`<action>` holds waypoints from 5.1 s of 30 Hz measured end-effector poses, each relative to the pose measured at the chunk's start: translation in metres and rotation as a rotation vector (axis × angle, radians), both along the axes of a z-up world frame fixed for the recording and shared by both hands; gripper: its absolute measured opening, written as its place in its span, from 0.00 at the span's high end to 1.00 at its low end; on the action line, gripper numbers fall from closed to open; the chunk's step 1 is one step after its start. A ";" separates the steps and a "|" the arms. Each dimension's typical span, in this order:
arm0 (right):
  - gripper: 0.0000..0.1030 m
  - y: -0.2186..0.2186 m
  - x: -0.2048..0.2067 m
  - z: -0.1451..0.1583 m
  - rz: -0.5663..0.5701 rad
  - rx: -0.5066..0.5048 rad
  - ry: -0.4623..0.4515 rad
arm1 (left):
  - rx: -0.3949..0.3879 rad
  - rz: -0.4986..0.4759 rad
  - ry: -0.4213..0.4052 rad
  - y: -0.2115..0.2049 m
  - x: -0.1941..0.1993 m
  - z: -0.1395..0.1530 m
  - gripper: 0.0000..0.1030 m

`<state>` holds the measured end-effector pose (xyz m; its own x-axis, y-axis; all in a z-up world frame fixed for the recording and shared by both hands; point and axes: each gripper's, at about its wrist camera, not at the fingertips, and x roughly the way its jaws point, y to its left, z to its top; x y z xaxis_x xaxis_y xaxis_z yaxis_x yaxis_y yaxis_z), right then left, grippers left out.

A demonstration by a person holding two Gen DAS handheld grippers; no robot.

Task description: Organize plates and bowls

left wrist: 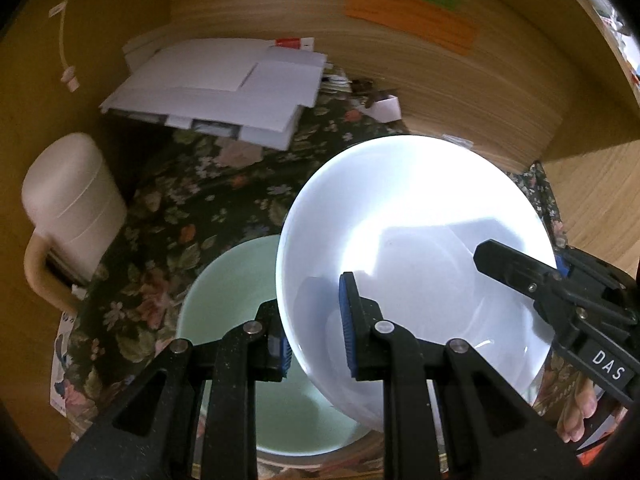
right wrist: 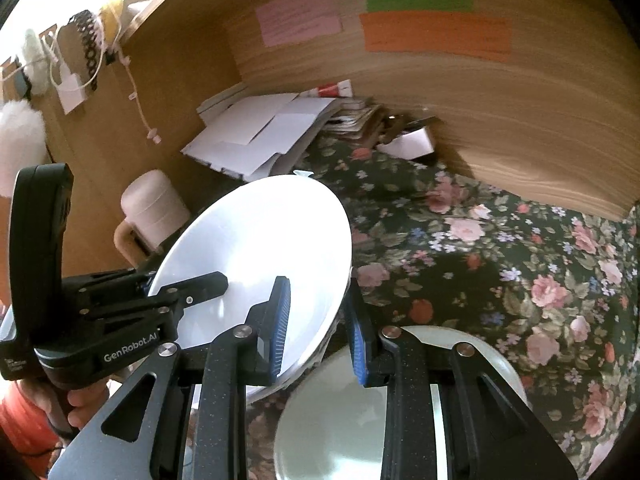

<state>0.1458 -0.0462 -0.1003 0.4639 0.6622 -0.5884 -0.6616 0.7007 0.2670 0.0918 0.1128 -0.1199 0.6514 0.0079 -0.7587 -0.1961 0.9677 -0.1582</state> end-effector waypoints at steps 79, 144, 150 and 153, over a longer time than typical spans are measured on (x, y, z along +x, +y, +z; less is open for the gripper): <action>0.53 0.019 -0.010 -0.033 0.114 -0.027 0.054 | 0.069 0.093 0.061 0.036 -0.022 0.004 0.55; 0.70 0.004 0.007 -0.031 -0.001 -0.048 0.130 | -0.052 0.037 -0.006 0.004 -0.018 -0.014 0.65; 0.70 -0.023 0.007 -0.029 -0.051 -0.043 0.123 | -0.062 -0.009 -0.009 -0.019 -0.011 -0.013 0.65; 0.70 -0.036 0.006 -0.029 -0.075 -0.039 0.124 | -0.059 -0.031 -0.010 -0.031 -0.007 -0.013 0.65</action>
